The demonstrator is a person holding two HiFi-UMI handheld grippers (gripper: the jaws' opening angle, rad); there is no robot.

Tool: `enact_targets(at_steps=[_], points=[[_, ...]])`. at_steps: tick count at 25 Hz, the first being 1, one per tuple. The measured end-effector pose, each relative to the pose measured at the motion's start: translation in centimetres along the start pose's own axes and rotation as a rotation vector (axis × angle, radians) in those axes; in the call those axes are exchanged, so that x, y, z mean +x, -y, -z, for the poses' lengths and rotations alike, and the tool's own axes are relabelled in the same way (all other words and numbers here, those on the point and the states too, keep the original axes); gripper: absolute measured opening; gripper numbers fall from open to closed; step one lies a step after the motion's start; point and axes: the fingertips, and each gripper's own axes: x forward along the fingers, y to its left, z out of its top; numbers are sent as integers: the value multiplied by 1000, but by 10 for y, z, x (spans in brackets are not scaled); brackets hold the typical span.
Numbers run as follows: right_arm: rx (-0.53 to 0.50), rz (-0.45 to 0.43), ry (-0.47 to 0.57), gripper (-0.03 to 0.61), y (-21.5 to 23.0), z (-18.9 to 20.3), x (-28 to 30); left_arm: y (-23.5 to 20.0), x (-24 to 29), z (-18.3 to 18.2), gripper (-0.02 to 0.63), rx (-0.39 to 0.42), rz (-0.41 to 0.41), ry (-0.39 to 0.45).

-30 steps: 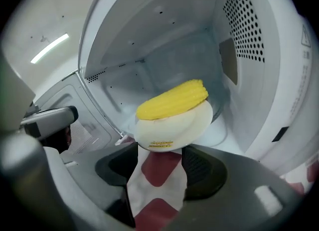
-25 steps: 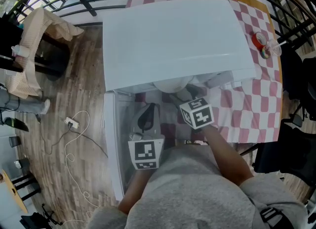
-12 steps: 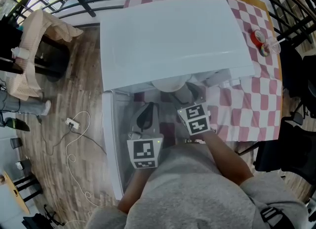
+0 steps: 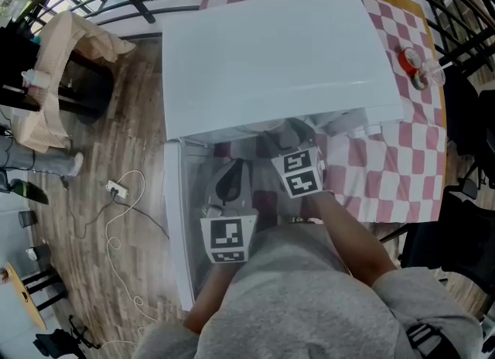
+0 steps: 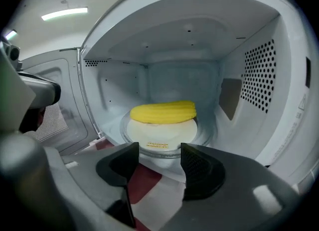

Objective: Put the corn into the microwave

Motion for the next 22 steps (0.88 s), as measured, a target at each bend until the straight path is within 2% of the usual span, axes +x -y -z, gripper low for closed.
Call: enact_targets(at_steps=[5, 8, 9, 10, 17, 19, 22], points=[[-3, -15, 1, 259, -4, -4, 8, -5, -1, 1, 11, 0, -7, -2], [12, -12, 6, 198, -2, -6, 4, -5, -4, 1, 11, 3, -10, 0], [10, -11, 20, 146, -1, -8, 2, -4, -4, 1, 11, 3, -10, 1], [3, -16, 41, 9, 0, -11, -1, -4, -5, 1, 11, 3, -10, 2], [-88, -186, 169, -2, 0, -24, -55, 3, -9, 5, 11, 1, -12, 3], [-83, -210, 195, -2, 6, -26, -77, 7, -11, 8, 11, 2, -8, 0], [-71, -198, 214, -2, 21, -22, -106, 18, -13, 10, 11, 8, 4, 0]])
